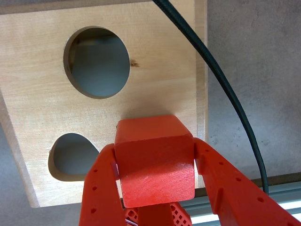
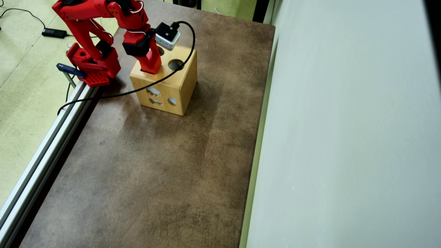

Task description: Pick and place the red cube on the square hole

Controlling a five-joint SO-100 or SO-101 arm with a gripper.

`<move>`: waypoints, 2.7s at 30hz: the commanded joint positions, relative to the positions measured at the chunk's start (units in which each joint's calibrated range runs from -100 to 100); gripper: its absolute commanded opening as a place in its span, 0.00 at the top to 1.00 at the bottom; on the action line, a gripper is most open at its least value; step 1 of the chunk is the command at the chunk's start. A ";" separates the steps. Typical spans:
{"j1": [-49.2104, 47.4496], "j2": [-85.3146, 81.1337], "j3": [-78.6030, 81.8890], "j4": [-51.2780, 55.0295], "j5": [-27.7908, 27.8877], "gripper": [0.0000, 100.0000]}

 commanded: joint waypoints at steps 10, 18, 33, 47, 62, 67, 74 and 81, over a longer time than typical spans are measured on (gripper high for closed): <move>0.15 -1.20 2.16 -1.08 0.10 0.98; 0.15 -2.90 2.16 -1.00 0.10 0.98; 0.00 -3.24 2.34 -0.92 0.10 0.98; -0.52 -5.11 6.09 -0.92 0.15 0.98; 0.07 -4.68 6.09 -1.00 -0.34 0.97; 0.07 -4.85 6.09 -1.08 -0.39 0.98; 0.15 -5.02 6.09 -1.08 -0.39 0.98; 0.15 -4.68 6.09 -1.08 -0.39 0.97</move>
